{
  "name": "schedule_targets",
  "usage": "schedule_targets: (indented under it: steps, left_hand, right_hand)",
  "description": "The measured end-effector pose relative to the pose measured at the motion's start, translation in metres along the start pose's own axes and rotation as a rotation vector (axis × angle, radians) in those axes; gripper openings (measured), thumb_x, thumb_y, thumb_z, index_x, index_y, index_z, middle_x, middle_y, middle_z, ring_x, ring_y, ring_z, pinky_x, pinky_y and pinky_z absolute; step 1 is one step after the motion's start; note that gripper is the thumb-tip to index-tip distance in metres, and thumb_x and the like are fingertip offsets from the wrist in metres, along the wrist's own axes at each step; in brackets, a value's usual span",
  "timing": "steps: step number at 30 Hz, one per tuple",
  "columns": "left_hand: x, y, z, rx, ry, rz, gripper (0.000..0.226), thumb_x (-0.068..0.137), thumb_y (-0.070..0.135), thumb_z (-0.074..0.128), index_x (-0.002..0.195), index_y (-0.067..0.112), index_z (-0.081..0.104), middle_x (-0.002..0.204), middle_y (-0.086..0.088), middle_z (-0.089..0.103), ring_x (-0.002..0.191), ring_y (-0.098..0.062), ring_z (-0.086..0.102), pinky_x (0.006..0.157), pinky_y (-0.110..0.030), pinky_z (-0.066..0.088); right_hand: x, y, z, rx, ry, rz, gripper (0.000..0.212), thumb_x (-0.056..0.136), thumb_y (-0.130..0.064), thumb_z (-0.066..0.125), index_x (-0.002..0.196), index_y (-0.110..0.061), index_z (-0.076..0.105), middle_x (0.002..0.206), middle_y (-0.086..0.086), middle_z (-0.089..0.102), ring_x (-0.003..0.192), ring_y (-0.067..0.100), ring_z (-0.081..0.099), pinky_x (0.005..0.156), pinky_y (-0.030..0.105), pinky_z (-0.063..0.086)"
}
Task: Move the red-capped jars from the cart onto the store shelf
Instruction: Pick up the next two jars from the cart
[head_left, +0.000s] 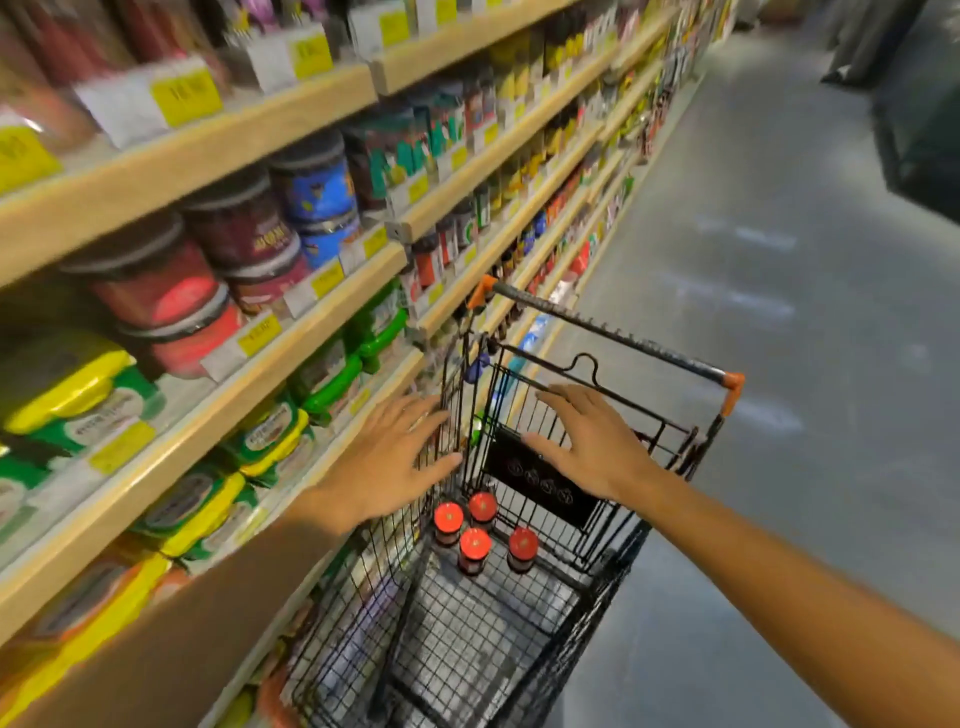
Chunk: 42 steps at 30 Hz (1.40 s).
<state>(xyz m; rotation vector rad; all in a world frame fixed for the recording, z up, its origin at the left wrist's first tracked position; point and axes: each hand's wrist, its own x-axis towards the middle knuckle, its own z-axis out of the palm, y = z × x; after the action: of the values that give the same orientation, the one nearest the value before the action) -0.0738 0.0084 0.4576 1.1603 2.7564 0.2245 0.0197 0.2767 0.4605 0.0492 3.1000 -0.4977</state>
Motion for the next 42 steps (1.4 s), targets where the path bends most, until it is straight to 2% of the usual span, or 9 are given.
schedule_targets:
  steps: [3,8,11,17,22,27,32,35,42]
  left_hand:
    - [0.005,-0.008,0.057,-0.077,-0.099,-0.035,0.075,0.095,0.070,0.026,0.156,0.027,0.023,0.165,0.007,0.013,0.153,-0.020,0.007,0.123,-0.039,0.002]
    - [0.008,-0.018,0.137,-0.112,-0.197,-0.035,0.089,0.087,0.078,0.022,0.151,0.018,0.038,0.158,-0.006,0.034,0.147,-0.030,0.029,0.119,-0.044,0.023]
    - [0.009,-0.026,0.183,-0.123,-0.271,-0.050,0.083,0.091,0.074,0.029,0.155,0.020,0.029,0.162,-0.005,0.026,0.150,-0.029,0.020,0.121,-0.043,0.014]
    - [0.010,-0.039,0.258,-0.210,-0.364,-0.063,0.104,0.076,0.083,0.003,0.157,0.021,0.021,0.165,-0.003,0.016,0.152,-0.027,0.012,0.124,-0.043,0.010]
    - [0.010,-0.051,0.309,-0.296,-0.420,-0.074,0.114,0.071,0.091,0.005,0.158,0.020,0.015,0.166,-0.002,0.010,0.152,-0.025,0.006,0.122,-0.040,0.002]
    - [0.011,-0.067,0.356,-0.365,-0.450,-0.149,0.125,0.058,0.095,-0.009,0.159,0.024,0.010,0.167,0.005,0.003,0.153,-0.020,-0.003,0.122,-0.040,0.004]
    - [0.007,-0.076,0.390,-0.392,-0.455,-0.188,0.117,0.063,0.094,-0.004,0.158,0.027,0.009,0.167,0.007,0.005,0.153,-0.017,-0.001,0.124,-0.049,0.012]
    - [0.001,-0.081,0.401,-0.418,-0.463,-0.185,0.111,0.069,0.090,0.002,0.158,0.023,0.013,0.166,0.006,0.008,0.152,-0.016,0.002,0.124,-0.042,0.013]
    - [-0.009,-0.082,0.415,-0.415,-0.468,-0.150,0.097,0.079,0.078,0.019,0.158,0.022,0.013,0.164,0.006,0.009,0.149,-0.014,0.005,0.123,-0.035,0.015]
  right_hand:
    - [-0.008,0.018,0.053,0.005,-0.071,0.054,0.075,0.096,-0.065,0.037,0.153,-0.015,0.036,0.155,0.008,0.039,0.143,0.026,0.031,0.119,0.039,0.025]
    - [-0.017,0.043,0.128,0.063,-0.190,0.179,0.076,0.096,-0.065,0.040,0.155,-0.017,0.031,0.156,0.007,0.037,0.144,0.026,0.029,0.118,0.041,0.028]
    - [-0.019,0.053,0.168,0.090,-0.262,0.251,0.078,0.096,-0.064,0.042,0.156,-0.017,0.028,0.159,0.006,0.032,0.147,0.026,0.024,0.120,0.040,0.024]
    - [-0.012,0.069,0.242,0.150,-0.371,0.368,0.081,0.094,-0.063,0.048,0.156,-0.016,0.023,0.160,0.007,0.030,0.147,0.027,0.024,0.119,0.038,0.025]
    - [0.002,0.077,0.304,0.216,-0.479,0.496,0.085,0.092,-0.053,0.061,0.156,-0.015,0.022,0.157,0.011,0.033,0.145,0.030,0.028,0.115,0.041,0.030]
    - [0.001,0.087,0.369,0.369,-0.462,0.648,0.086,0.086,-0.043,0.073,0.153,-0.021,0.025,0.150,0.009,0.040,0.138,0.031,0.042,0.112,0.049,0.034]
    - [-0.004,0.102,0.412,0.488,-0.407,0.781,0.104,0.081,-0.036,0.080,0.158,-0.018,0.012,0.162,0.010,0.020,0.147,0.034,0.028,0.118,0.054,0.027]
    - [0.001,0.111,0.432,0.595,-0.360,0.845,0.110,0.077,-0.027,0.085,0.158,-0.021,0.011,0.164,0.008,0.018,0.149,0.031,0.024,0.120,0.051,0.025]
    - [0.015,0.118,0.472,0.867,-0.142,0.903,0.092,0.060,-0.010,0.094,0.134,-0.032,0.043,0.127,-0.005,0.056,0.122,0.019,0.055,0.109,0.045,0.045]
